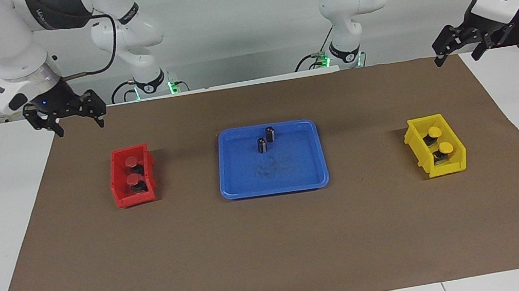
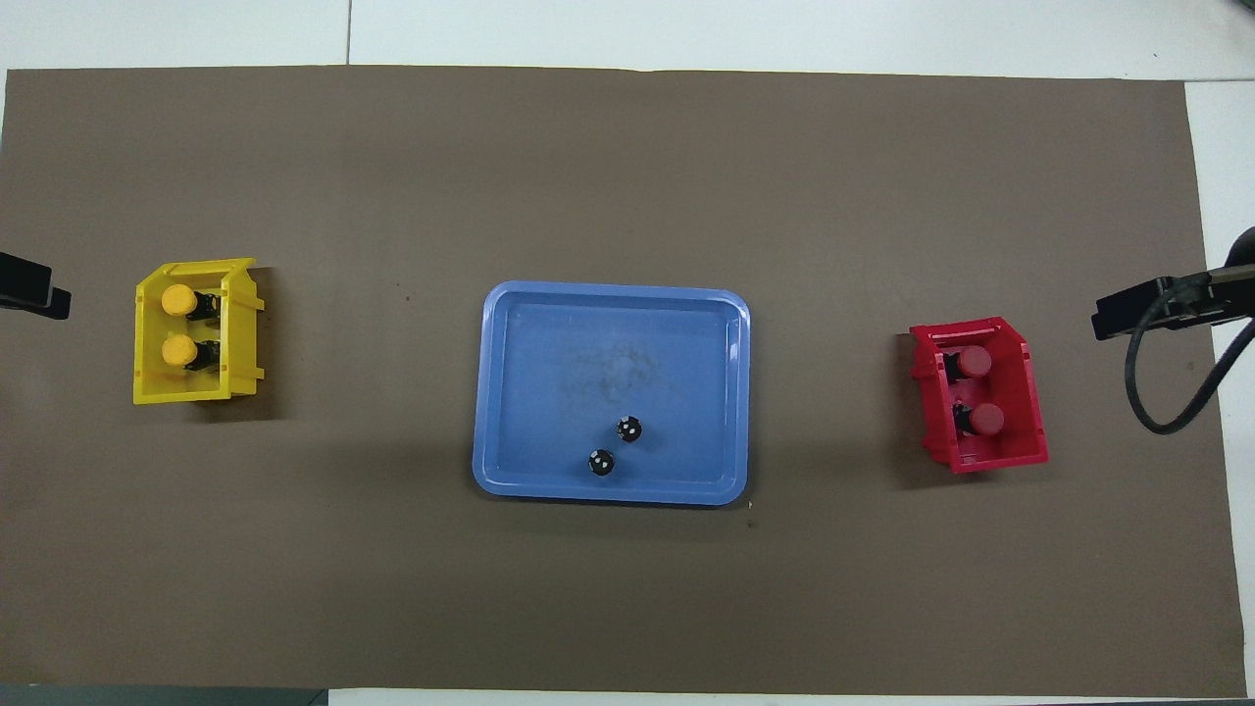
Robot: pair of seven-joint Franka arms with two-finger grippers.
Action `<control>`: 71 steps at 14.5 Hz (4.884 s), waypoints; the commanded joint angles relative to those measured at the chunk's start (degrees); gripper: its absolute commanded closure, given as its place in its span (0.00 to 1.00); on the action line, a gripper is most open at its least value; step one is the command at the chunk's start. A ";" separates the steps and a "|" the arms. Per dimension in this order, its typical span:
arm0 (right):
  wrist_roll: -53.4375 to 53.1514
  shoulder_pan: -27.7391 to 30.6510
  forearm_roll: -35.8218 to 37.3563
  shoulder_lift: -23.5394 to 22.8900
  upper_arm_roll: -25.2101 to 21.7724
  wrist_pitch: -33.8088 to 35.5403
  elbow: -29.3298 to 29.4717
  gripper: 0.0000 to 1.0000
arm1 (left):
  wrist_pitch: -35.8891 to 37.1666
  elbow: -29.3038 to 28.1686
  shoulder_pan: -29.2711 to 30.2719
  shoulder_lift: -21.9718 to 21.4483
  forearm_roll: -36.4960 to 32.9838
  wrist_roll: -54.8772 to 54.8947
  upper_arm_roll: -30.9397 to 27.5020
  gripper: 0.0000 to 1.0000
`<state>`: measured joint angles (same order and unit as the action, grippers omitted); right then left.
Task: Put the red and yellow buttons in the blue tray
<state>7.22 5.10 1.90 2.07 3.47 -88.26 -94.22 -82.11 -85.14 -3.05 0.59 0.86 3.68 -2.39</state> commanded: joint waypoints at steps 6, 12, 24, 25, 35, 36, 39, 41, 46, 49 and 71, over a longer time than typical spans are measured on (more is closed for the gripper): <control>-0.45 0.53 -0.67 0.30 0.22 0.64 0.27 0.00 | -1.30 -2.14 0.15 -1.73 -1.21 -0.60 0.19 0.00; -0.63 0.35 -0.67 0.39 0.13 0.81 0.00 0.00 | -1.30 -2.23 0.15 -1.73 -1.21 -0.60 0.19 0.00; -0.28 -0.26 -1.20 3.01 0.30 -8.55 -7.60 0.11 | -1.30 -2.23 0.15 -1.73 -1.21 -0.51 0.19 0.00; -0.37 -0.52 -2.42 4.24 0.31 -13.81 -12.17 0.14 | -1.30 -2.23 0.15 -1.73 -1.21 -0.60 0.19 0.00; 0.25 -0.44 -4.45 -0.93 0.22 -44.26 -33.73 0.31 | -1.30 -2.23 0.15 -1.73 -1.21 -0.60 0.19 0.00; 0.34 -0.44 -4.45 -0.84 0.22 -45.58 -34.79 0.33 | -1.30 -2.23 0.15 -1.73 -1.21 -0.60 0.19 0.00; 0.25 -0.43 -4.45 -1.72 0.22 -46.90 -35.68 0.35 | -1.30 -2.23 0.15 -1.73 -1.21 -0.60 0.19 0.00; 0.16 -0.53 -4.45 -1.64 0.22 -47.35 -36.55 0.36 | -1.82 -2.14 0.15 -1.65 -1.21 -0.42 0.19 0.00; 0.60 -0.26 -4.45 -1.37 0.22 -50.69 -39.55 0.37 | -1.30 -2.23 0.15 -1.73 -1.21 -0.69 0.19 0.00; 1.48 0.00 -4.45 -1.28 0.22 -51.04 -40.25 0.41 | -1.13 -2.23 0.15 -1.73 -1.21 -0.78 0.19 0.00; -42.98 -31.81 -1.02 -20.43 0.57 -33.10 -0.35 0.73 | -26.40 -25.93 4.45 -7.63 -1.39 0.81 -0.07 0.07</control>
<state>-32.73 -26.10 0.49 -16.26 4.24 -118.70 -95.38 -98.94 -99.40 0.71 -3.28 0.72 3.94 -2.72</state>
